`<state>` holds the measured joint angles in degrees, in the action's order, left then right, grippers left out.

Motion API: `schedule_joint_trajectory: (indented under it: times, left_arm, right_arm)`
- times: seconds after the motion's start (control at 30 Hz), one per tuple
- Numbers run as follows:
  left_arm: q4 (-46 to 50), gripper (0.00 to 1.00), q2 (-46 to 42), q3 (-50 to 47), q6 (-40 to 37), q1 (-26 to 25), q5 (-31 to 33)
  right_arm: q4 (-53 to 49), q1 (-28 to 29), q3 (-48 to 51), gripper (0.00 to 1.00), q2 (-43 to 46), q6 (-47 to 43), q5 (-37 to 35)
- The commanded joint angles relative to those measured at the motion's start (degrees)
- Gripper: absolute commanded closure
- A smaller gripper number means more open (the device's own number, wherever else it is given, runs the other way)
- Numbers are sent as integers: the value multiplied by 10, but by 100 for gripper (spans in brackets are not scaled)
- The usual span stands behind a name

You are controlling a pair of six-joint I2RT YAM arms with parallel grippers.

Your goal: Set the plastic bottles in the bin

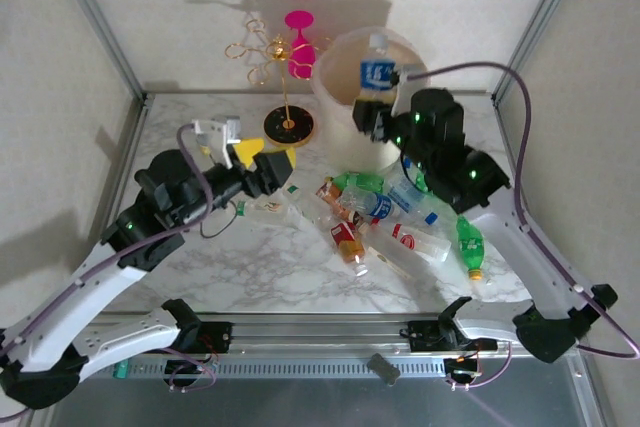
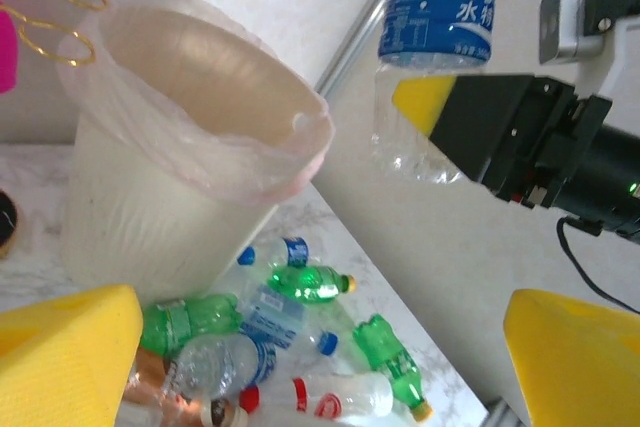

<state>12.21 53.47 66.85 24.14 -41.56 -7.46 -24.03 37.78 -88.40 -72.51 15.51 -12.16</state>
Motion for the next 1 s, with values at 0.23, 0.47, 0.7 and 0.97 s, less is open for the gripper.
schedule_joint_trajectory:
  times: [0.23, 0.47, 0.7, 0.97]
  left_arm:
    - [6, 6, 144, 106, 19, 0, 38]
    - [6, 7, 176, 102, 40, 9, 21]
    - [14, 6, 179, 88, 48, 20, 18]
    - [15, 6, 164, 53, 49, 39, 16]
  right_arm:
    - [-56, -126, -169, 50, -178, -15, 90]
    - [-111, -169, -279, 49, -300, -11, 119]
    - [-187, -169, -372, 47, -401, -3, 130]
    - [-198, -168, -352, 44, -431, -8, 112]
